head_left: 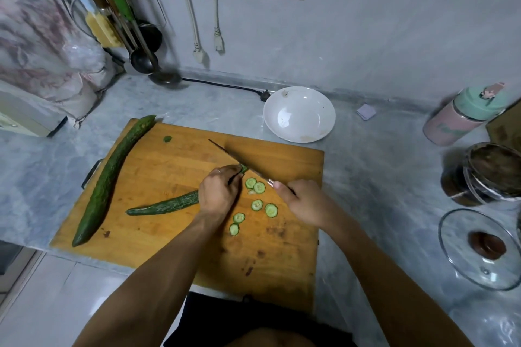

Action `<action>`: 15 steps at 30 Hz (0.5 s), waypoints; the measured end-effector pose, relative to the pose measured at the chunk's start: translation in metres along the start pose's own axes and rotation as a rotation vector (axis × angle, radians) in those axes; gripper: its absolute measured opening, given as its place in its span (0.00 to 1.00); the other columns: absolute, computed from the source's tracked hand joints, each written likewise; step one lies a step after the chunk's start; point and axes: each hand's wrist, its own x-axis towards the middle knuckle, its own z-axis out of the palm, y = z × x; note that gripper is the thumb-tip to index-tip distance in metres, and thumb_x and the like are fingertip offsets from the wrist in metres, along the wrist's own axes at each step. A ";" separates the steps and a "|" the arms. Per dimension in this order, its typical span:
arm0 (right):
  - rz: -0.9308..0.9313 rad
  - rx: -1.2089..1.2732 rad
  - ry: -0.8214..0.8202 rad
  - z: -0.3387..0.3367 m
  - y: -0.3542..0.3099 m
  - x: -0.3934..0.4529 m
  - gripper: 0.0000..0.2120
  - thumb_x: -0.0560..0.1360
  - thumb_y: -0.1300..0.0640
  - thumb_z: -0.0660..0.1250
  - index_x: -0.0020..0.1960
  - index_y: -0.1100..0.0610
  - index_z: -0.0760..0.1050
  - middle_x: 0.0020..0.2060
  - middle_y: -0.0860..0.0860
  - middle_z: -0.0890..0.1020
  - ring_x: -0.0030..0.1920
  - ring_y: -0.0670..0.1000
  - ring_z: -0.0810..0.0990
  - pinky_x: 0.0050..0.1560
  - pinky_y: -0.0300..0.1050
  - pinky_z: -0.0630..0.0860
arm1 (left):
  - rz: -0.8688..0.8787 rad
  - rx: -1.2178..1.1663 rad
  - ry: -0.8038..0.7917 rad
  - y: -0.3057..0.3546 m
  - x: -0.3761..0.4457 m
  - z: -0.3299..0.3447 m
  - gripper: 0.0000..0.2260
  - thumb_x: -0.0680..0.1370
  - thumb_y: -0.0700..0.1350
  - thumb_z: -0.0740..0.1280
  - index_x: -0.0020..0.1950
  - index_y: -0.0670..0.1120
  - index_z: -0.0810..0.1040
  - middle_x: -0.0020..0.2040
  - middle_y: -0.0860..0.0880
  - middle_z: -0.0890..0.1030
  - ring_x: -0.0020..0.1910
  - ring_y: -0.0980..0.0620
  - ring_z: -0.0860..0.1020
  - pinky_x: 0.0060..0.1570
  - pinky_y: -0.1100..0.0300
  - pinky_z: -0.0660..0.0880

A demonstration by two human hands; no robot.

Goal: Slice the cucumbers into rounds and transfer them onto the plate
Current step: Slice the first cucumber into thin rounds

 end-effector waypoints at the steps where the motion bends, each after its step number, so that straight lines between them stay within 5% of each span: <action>1: -0.006 0.005 0.002 -0.001 0.001 -0.001 0.26 0.82 0.39 0.53 0.31 0.53 0.65 0.28 0.48 0.70 0.29 0.47 0.70 0.32 0.44 0.63 | -0.011 0.003 -0.002 0.001 0.000 0.001 0.10 0.78 0.47 0.69 0.57 0.48 0.84 0.56 0.49 0.84 0.54 0.47 0.81 0.52 0.57 0.77; 15: -0.099 -0.052 0.023 -0.004 -0.006 -0.023 0.25 0.82 0.38 0.50 0.33 0.51 0.68 0.30 0.49 0.74 0.30 0.49 0.74 0.31 0.44 0.65 | 0.036 0.192 -0.060 -0.004 -0.008 0.002 0.12 0.81 0.50 0.63 0.59 0.48 0.82 0.56 0.44 0.83 0.48 0.42 0.81 0.47 0.55 0.77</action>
